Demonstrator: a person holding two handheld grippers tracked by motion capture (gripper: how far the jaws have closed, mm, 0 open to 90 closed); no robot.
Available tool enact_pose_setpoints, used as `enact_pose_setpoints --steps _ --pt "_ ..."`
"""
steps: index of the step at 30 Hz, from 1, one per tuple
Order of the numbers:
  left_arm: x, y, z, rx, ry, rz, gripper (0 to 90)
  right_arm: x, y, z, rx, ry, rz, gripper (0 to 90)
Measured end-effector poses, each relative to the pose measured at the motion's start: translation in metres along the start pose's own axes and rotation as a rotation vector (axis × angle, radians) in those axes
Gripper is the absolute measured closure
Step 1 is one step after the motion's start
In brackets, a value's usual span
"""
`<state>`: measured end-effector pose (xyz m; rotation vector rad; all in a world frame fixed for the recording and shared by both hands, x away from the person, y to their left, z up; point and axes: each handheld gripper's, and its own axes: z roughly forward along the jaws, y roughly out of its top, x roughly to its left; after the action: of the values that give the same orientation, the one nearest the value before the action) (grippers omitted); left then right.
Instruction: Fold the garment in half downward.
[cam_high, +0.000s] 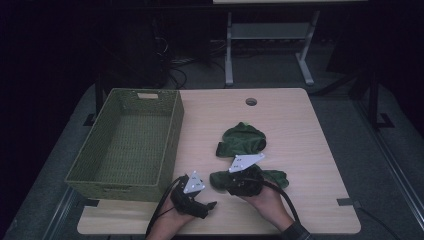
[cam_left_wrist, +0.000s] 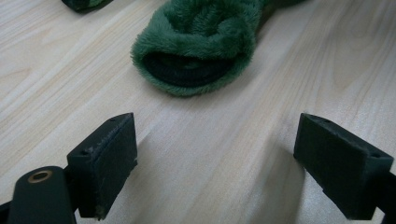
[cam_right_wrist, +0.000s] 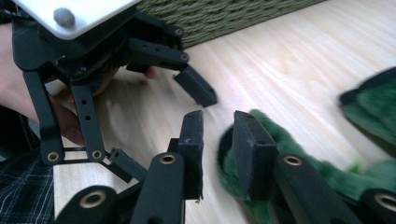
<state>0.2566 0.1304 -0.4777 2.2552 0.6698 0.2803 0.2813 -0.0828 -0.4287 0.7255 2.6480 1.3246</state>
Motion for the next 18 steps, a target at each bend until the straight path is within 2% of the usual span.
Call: enact_pose_setpoints --steps 1,4,9,11,15,17,18 --pt "0.0 0.0 0.0 0.0 0.0 0.0 12.8 0.0 0.0 0.0 0.0 0.0 0.0 73.5" --pt "0.0 0.0 0.0 0.001 0.0 0.0 12.8 0.004 -0.001 0.015 0.036 0.002 -0.007 74.1" --pt "0.001 0.0 0.0 0.005 0.0 0.008 12.8 0.003 -0.005 0.03 0.08 -0.042 -0.042 73.3" --pt "0.001 0.0 0.0 0.004 -0.001 0.009 12.8 0.002 -0.007 0.034 0.098 -0.072 -0.06 73.3" --pt "0.001 0.0 -0.001 0.008 -0.001 0.014 12.9 0.001 -0.009 0.038 0.116 -0.086 -0.07 71.0" --pt "0.001 0.0 -0.001 0.006 -0.002 0.011 12.8 0.0 -0.011 0.042 0.127 -0.084 -0.058 71.0" --pt "0.001 0.0 -0.001 0.006 -0.002 0.011 12.8 -0.001 -0.012 0.043 0.125 -0.086 -0.069 71.5"
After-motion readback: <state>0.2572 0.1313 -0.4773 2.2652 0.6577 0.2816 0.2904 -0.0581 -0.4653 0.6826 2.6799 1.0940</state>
